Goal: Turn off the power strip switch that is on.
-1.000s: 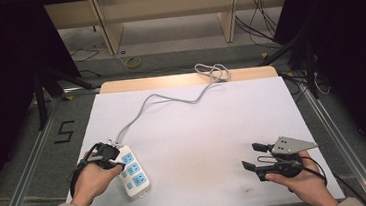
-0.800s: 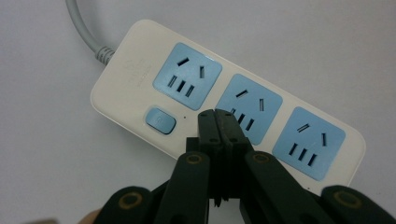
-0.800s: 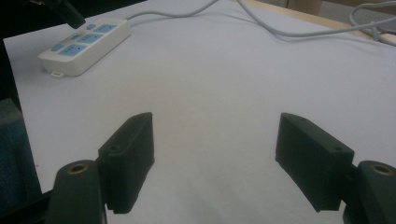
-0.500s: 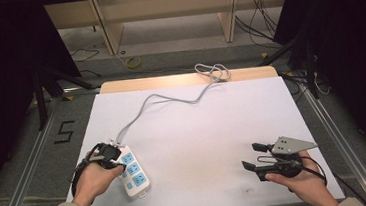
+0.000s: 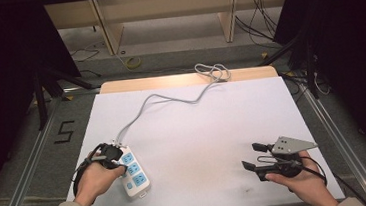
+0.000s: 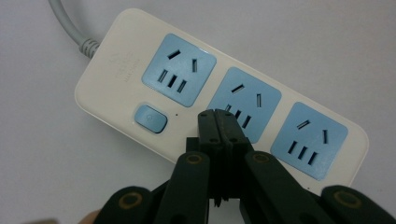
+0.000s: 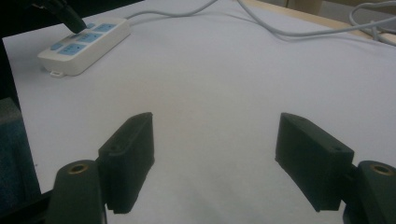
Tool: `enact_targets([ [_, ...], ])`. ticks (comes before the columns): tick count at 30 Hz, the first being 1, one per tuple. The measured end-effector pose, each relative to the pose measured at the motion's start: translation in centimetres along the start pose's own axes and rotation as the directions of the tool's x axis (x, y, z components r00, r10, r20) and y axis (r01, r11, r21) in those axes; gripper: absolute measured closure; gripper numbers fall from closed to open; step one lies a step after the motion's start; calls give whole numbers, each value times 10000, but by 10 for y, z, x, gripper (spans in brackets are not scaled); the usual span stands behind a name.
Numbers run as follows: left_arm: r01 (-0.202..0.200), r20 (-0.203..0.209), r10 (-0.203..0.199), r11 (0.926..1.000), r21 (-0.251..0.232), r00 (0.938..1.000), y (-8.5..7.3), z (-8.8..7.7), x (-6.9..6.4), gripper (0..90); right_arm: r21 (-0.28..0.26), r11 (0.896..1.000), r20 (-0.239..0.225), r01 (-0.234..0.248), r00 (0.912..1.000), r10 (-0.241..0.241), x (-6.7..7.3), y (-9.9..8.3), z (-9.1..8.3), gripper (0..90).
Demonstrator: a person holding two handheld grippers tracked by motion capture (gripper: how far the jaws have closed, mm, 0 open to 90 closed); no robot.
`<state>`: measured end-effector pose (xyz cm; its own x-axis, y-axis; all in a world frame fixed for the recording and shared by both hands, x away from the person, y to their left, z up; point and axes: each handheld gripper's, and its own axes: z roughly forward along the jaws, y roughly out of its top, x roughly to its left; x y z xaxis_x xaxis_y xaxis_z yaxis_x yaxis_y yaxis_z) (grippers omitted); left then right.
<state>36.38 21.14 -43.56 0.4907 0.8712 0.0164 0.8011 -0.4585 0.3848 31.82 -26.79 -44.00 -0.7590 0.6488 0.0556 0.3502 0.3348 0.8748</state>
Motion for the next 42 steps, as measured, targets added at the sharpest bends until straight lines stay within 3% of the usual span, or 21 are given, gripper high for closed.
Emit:
enact_targets([
  [42, 234, 170, -240, 9991, 366, 9996, -1, 1, 2, 897, 2, 10000, -57, 90, 9999, -90, 0, 0, 1, 285],
])
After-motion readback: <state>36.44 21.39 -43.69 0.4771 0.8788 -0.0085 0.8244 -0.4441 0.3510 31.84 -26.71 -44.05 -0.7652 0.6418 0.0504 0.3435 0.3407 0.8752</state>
